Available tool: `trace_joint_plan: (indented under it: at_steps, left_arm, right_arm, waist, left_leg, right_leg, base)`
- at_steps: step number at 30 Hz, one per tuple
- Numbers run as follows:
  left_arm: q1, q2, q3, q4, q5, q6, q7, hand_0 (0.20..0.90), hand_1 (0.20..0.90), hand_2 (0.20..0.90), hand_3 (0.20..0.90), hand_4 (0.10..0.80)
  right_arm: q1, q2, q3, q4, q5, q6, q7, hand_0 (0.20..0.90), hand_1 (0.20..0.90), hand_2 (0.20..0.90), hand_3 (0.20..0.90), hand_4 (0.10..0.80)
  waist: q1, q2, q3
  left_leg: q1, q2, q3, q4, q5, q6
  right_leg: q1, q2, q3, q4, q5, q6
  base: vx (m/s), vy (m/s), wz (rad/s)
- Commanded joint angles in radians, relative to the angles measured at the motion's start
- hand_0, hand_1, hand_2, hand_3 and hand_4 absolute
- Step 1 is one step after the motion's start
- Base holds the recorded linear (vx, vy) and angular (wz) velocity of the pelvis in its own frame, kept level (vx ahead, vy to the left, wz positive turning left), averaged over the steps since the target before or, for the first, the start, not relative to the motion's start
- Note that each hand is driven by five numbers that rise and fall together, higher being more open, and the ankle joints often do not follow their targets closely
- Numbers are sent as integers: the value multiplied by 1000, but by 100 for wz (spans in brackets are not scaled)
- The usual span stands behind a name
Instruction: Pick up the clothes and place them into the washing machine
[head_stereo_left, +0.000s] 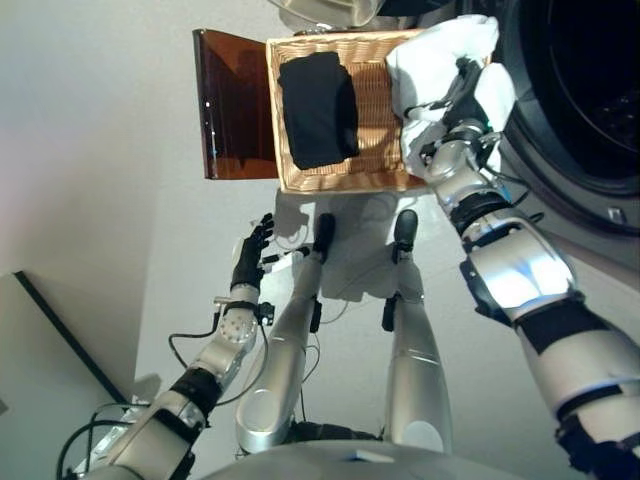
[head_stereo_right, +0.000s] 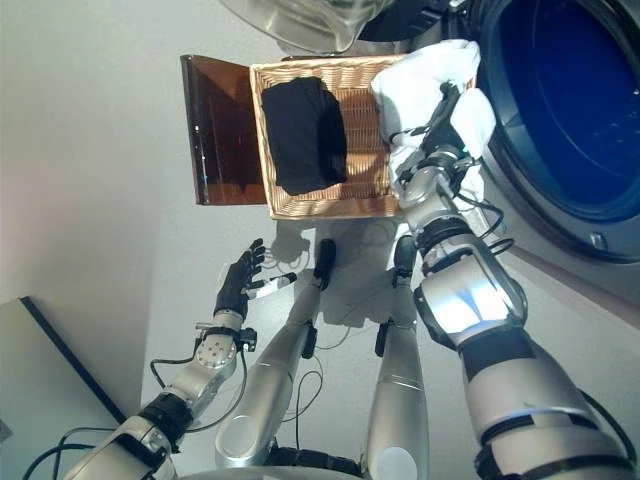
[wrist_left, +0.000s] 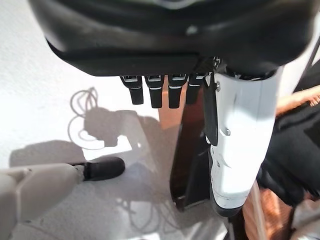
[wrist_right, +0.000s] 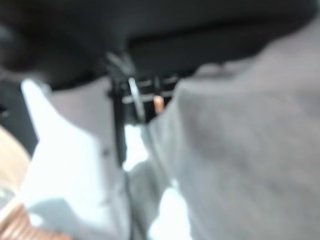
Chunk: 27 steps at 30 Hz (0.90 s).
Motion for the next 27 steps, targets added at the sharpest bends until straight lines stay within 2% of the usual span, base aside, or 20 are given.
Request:
trace_joint_plan:
  at_steps: [1,13,14,15,16,22,24,25,26,27]
  left_arm:
    - [12,42,-24,-96,-10,-39,0,900,900,900,900,800]
    - [7,47,-22,-116,-20,-34,-21,900,900,900,900,800]
    - [4,47,-20,-113,-20,-34,-21,900,900,900,900,800]
    - [4,47,-19,-112,-20,-33,-21,900,900,900,900,800]
    - [4,46,-20,-112,-20,-33,-21,900,900,900,900,800]
    - [1,46,-22,-101,-21,-36,-16,900,900,900,900,800]
    - [-3,42,-22,-96,-24,-37,-12,900,900,900,900,800]
    - [-4,41,-23,-94,-25,-37,-11,900,900,900,900,800]
    - [-5,39,-22,-91,-25,-37,-9,900,900,900,900,800]
    - [-3,38,-25,-89,-23,-38,-8,900,900,900,900,800]
  right_arm:
    - [-135,-48,75,1,11,-25,78,900,900,900,900,800]
    - [-188,-75,117,-10,11,-36,131,900,900,900,900,800]
    - [-190,-73,116,-17,15,-42,134,730,730,730,730,678]
    - [-190,-72,119,-19,14,-43,134,485,485,485,485,504]
    - [-189,-71,123,-21,8,-43,133,200,200,200,200,300]
    - [-189,-52,122,-11,-20,-38,113,200,200,200,200,300]
    - [-184,-49,112,-11,-20,-40,103,282,282,282,282,359]
    - [-180,-49,108,-14,-18,-40,98,464,464,464,464,488]
    - [-174,-47,105,-17,-19,-41,95,900,900,900,900,800]
    - [-166,-43,102,-19,-21,-42,92,900,900,900,900,800]
  waist:
    - [48,78,4]
    - [57,86,4]
    - [58,85,4]
    - [58,84,4]
    - [57,83,4]
    - [57,83,4]
    - [57,82,4]
    - [57,82,4]
    - [57,81,4]
    - [54,80,4]
  left_leg:
    - [-9,-24,15,-16,-35,-44]
    - [-34,-29,6,-16,-28,-45]
    - [-42,-28,6,-16,-23,-45]
    - [-42,-28,4,-16,-23,-45]
    - [-43,-28,4,-16,-23,-45]
    - [-39,-27,5,-16,-22,-45]
    - [-37,-26,5,-16,-23,-44]
    - [-36,-26,5,-16,-22,-44]
    - [-32,-26,5,-16,-23,-43]
    - [-24,-26,6,-16,-27,-43]
  right_leg:
    - [-47,-47,-34,141,-123,28]
    - [-67,-53,-41,148,-132,29]
    - [-73,-52,-41,146,-126,29]
    - [-73,-52,-42,146,-125,30]
    - [-74,-52,-42,146,-125,30]
    - [-73,-51,-41,148,-126,29]
    - [-70,-51,-39,148,-126,29]
    - [-70,-51,-39,149,-126,29]
    - [-67,-50,-39,149,-126,29]
    - [-59,-50,-40,151,-132,29]
  base:
    - [0,0,0]
    - [-3,0,2]
    - [0,0,0]
    - [0,0,0]
    - [0,0,0]
    - [0,0,0]
    - [-10,3,-2]
    - [0,0,0]
    - [0,0,0]
    - [-2,8,-5]
